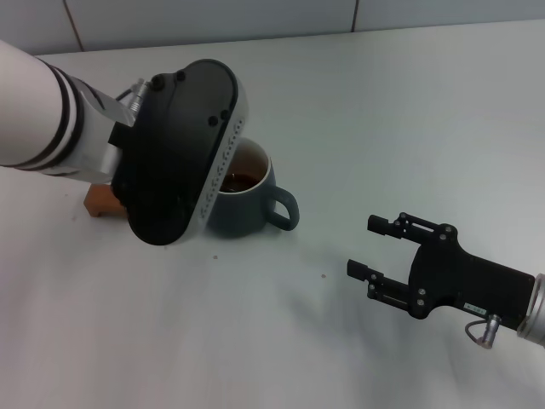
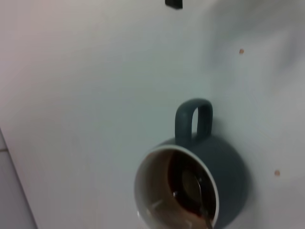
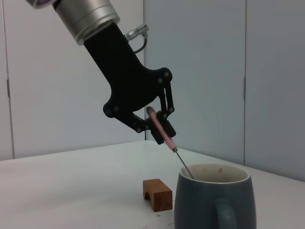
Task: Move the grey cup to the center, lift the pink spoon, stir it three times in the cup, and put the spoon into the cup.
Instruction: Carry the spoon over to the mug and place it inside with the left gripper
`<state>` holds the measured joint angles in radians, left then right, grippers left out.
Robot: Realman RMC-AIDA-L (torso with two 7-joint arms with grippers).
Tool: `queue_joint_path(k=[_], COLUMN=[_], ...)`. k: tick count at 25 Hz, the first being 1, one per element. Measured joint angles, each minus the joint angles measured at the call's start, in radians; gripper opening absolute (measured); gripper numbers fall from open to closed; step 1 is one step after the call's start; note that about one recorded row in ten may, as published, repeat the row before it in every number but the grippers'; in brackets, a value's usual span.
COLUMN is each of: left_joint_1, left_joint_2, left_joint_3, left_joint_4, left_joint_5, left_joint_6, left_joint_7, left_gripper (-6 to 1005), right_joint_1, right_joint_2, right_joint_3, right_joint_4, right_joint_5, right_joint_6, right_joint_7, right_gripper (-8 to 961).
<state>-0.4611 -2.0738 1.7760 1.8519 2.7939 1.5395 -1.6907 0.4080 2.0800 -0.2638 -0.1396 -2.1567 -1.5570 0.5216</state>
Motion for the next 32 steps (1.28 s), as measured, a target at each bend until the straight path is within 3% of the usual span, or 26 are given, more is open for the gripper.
queue_joint_path(k=[12, 21, 28, 32], left_joint_1=[0.022, 0.074, 0.078, 0.043], left_joint_2=[0.0, 0.001, 0.0, 0.001], left_joint_3=[0.018, 0.026, 0.025, 0.03], left_joint_4=[-0.008, -0.008, -0.016, -0.046], left_joint_5=[-0.02, -0.014, -0.012, 0.008], left_joint_6=[-0.065, -0.14, -0.145, -0.129], left_joint_7=[0.002, -0.01, -0.03, -0.118], left_gripper=[158, 159, 160, 161], right_joint_1=[-0.002, 0.0, 0.005, 0.008], right_joint_2=[0.0, 0.0, 0.0, 0.002], right_joint_3=[0.001, -0.001, -0.003, -0.001], right_joint_4=[0.0, 0.0, 0.0, 0.0], right_joint_5=[0.0, 0.0, 0.0, 0.0], right_joint_6=[0.0, 0.0, 0.0, 0.0], right_joint_7=[0.0, 0.001, 0.002, 0.002], right_gripper=[666, 666, 666, 667])
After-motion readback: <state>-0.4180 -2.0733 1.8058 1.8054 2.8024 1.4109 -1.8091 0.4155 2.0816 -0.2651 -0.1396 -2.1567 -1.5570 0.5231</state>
